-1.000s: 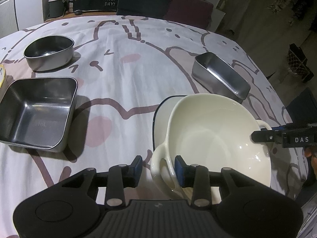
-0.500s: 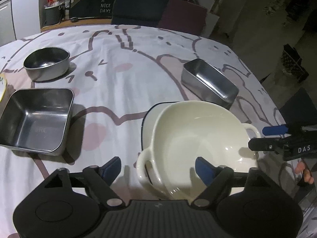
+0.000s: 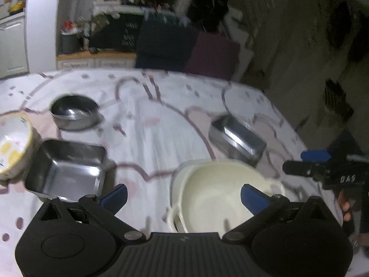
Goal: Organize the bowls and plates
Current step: 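Move both tools to the yellow-rimmed lemon-print bowl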
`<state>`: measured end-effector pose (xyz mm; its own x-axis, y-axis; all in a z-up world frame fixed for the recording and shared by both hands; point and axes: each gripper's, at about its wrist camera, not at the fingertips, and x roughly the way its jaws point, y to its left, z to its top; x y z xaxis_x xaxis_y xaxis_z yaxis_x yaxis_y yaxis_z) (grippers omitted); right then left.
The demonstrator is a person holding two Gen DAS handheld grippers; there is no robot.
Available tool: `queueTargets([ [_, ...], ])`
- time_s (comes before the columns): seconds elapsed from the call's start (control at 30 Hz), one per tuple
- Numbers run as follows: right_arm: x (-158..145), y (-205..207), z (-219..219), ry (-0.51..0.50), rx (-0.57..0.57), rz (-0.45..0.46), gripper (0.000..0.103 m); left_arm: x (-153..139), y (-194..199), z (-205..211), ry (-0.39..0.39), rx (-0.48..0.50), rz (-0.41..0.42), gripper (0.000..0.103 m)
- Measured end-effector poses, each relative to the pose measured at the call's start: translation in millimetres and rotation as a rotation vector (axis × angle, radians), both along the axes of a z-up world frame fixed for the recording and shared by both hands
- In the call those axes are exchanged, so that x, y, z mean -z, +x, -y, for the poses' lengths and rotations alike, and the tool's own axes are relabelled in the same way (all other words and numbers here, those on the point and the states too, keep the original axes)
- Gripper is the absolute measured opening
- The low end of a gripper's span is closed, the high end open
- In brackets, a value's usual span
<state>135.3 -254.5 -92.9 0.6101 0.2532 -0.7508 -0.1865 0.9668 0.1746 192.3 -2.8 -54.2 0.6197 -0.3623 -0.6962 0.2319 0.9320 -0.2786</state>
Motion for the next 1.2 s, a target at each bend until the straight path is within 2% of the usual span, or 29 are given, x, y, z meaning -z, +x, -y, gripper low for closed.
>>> queueTargets([
  [0.2, -30.1, 23.6, -25.4, -0.001, -0.04, 0.083, 0.103, -30.3, 3.1, -44.1, -0.015, -0.148, 0.101, 0.103],
  [0.43, -51.0, 72.2, -80.5, 0.081, -0.133, 0.112, 0.103, -50.6, 12.7, -116.0, -0.008, -0.381, 0.173, 0.103],
  [0.53, -54.8, 90.6, -112.5, 0.115, -0.165, 0.117, 0.103, -52.4, 15.5, -147.9, -0.018, -0.475, 0.179, 0.103],
  [0.67, -48.7, 108.0, -153.2, 0.16, -0.167, 0.128, 0.103, -48.5, 19.8, -187.8, 0.007, -0.594, 0.182, 0.103],
  [0.83, -35.7, 125.8, -209.5, 0.201, -0.195, 0.149, 0.103, -34.4, 27.5, -228.9, 0.055, -0.684, 0.154, 0.103],
  [0.93, -28.3, 138.6, -243.3, 0.199, -0.235, 0.136, 0.103, -23.2, 34.7, -252.6, 0.07, -0.717, 0.124, 0.093],
  [1.0, -21.2, 148.6, -267.6, 0.203, -0.25, 0.115, 0.103, -13.1, 42.1, -266.3, 0.051, -0.735, 0.096, 0.081],
  [1.03, -17.6, 154.3, -277.7, 0.206, -0.262, 0.095, 0.103, -8.5, 45.3, -271.7, 0.037, -0.739, 0.084, 0.078],
  [1.1, -9.8, 165.4, -295.5, 0.237, -0.285, 0.05, 0.103, 1.4, 53.3, -282.1, 0.005, -0.74, 0.058, 0.065],
  [1.2, 1.5, 180.6, -315.7, 0.253, -0.272, -0.036, 0.103, 16.1, 64.1, -291.0, -0.02, -0.733, 0.025, 0.054],
])
